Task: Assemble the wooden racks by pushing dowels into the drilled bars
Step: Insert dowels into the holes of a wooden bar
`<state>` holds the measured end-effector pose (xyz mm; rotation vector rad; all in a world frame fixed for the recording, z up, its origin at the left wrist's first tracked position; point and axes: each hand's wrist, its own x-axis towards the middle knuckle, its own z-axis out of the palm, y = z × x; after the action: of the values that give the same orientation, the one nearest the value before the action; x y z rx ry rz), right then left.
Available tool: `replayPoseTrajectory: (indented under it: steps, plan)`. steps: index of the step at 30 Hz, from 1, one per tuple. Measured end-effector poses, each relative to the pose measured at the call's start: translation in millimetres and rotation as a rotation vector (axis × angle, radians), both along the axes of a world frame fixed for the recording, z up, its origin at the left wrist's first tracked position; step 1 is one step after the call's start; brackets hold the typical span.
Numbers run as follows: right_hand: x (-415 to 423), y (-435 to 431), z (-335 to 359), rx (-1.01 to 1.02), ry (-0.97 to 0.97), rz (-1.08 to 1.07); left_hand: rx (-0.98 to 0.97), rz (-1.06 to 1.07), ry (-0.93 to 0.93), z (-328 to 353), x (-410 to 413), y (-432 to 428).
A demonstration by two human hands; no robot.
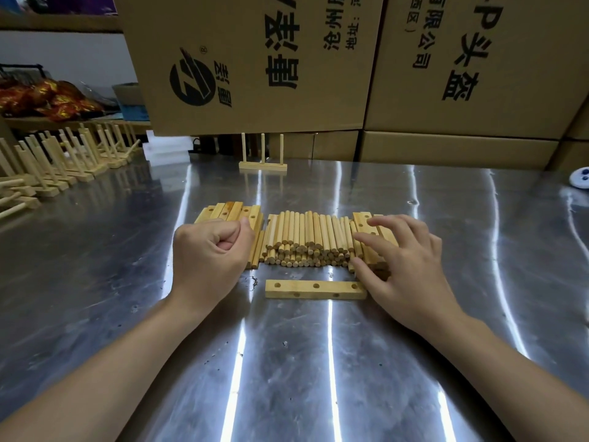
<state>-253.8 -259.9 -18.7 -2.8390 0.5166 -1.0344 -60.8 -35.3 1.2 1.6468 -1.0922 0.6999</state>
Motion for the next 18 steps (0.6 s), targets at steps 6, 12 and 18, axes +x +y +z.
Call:
replayPoseTrajectory:
  steps: [6, 12, 18]
  plan:
    - [0.4, 0.3, -3.0, -0.005, 0.140, -0.035, 0.047, -0.032, 0.016, -3.7, -6.8, -2.2]
    - [2.1, -0.8, -3.8, 0.008, 0.074, -0.011, 0.078, -0.037, 0.022, -3.0, -9.8, -4.0]
    - [3.4, -0.7, -5.4, 0.027, 0.017, -0.002, 0.079, -0.042, 0.014, -3.3, -10.8, -5.0]
